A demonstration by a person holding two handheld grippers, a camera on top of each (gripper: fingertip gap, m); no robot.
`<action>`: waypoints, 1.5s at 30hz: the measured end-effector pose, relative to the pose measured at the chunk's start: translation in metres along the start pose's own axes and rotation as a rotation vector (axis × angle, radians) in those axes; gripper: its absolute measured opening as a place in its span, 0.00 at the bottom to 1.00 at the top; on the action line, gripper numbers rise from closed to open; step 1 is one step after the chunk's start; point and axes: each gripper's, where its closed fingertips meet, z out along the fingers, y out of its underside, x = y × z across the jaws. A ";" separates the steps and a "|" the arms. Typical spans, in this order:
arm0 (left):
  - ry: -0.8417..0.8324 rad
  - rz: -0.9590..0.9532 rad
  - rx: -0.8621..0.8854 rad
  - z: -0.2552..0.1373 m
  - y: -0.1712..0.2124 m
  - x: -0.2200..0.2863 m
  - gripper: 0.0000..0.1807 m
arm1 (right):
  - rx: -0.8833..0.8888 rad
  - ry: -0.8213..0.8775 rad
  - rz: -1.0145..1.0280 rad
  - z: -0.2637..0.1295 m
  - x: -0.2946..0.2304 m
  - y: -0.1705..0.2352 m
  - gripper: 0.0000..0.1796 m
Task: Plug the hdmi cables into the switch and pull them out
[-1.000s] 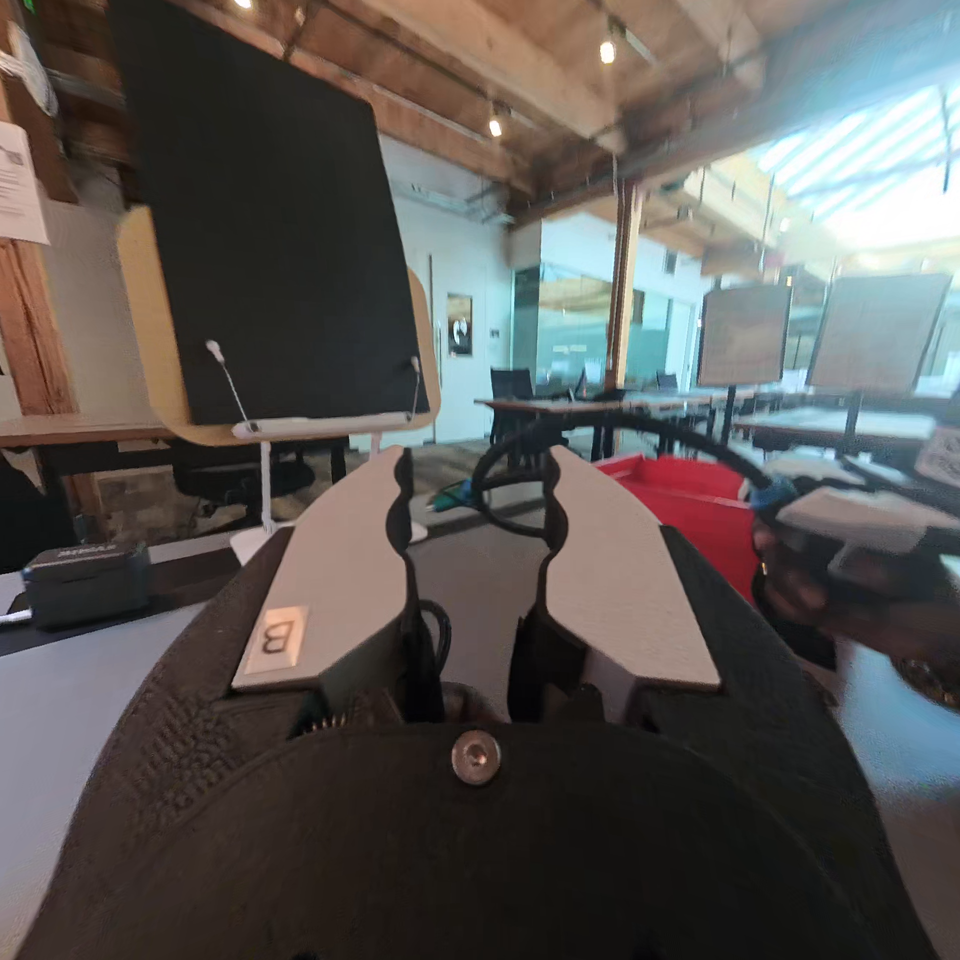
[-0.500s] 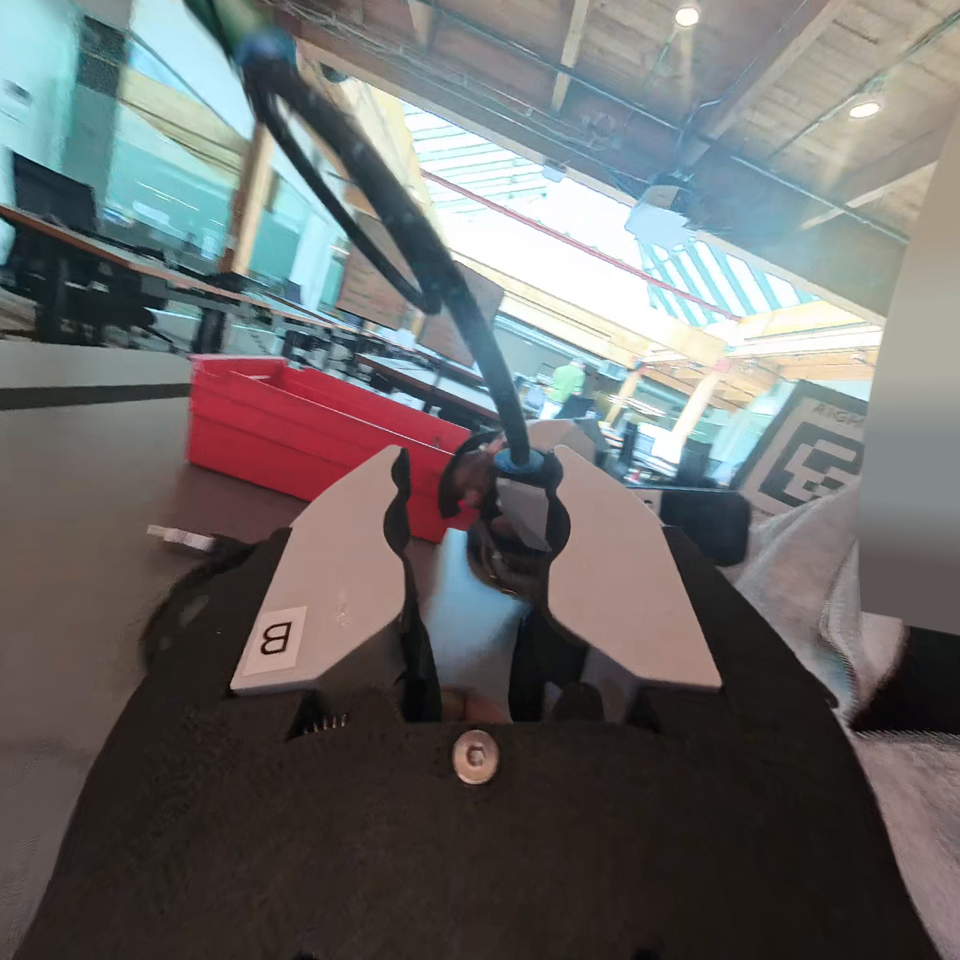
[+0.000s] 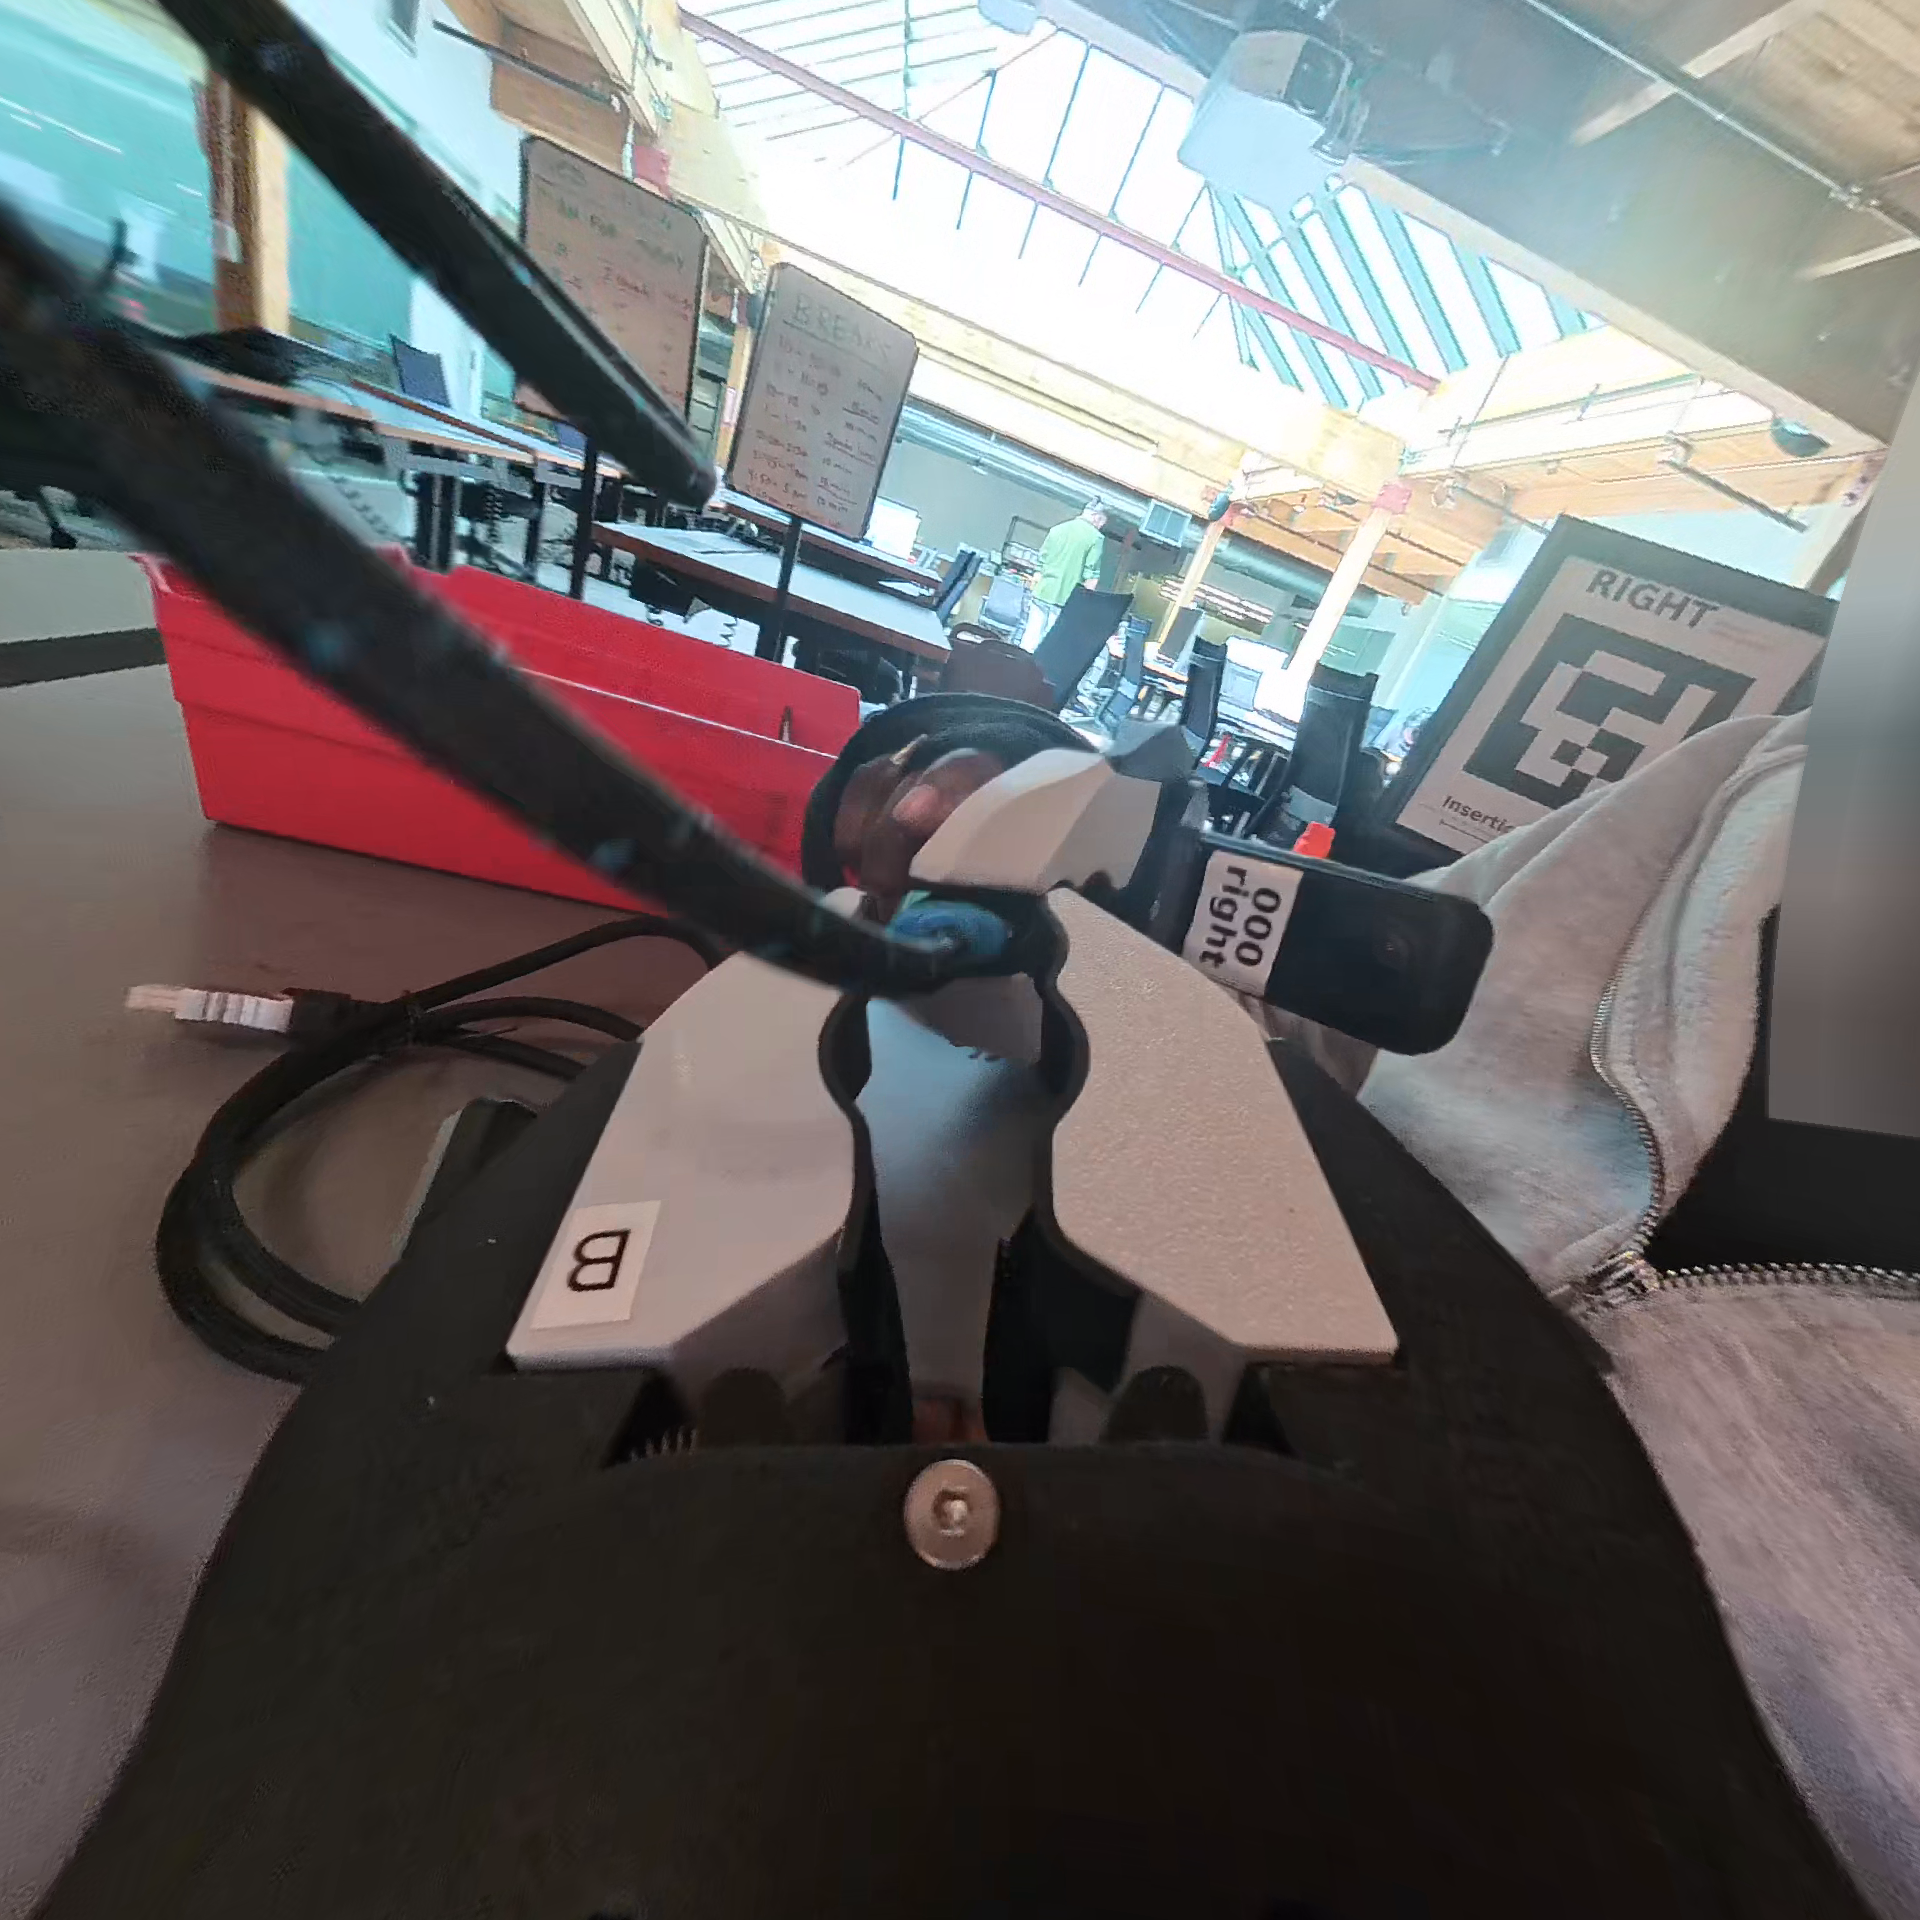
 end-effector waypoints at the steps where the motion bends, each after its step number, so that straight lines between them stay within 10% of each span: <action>1: 0.009 -0.006 -0.003 0.000 0.001 0.001 0.14 | 0.000 -0.004 -0.006 0.000 -0.001 0.000 0.07; 11: -0.101 0.146 0.026 -0.012 -0.014 -0.007 0.11 | 0.079 -0.166 0.468 -0.003 0.009 0.003 0.19; 16: -0.269 0.381 0.185 -0.038 -0.049 -0.011 0.11 | -0.052 -0.671 0.941 -0.028 -0.021 0.023 0.35; 22: -0.309 0.437 0.227 -0.048 -0.058 -0.010 0.11 | -0.463 -0.882 0.652 -0.037 -0.098 0.060 0.37; 32: -0.289 0.502 0.181 -0.043 -0.053 -0.004 0.11 | -0.547 -0.779 0.536 -0.020 -0.112 0.076 0.24; 45: -0.090 0.752 0.068 -0.038 -0.032 0.033 0.11 | 0.008 -0.678 1.023 -0.031 -0.021 0.034 0.23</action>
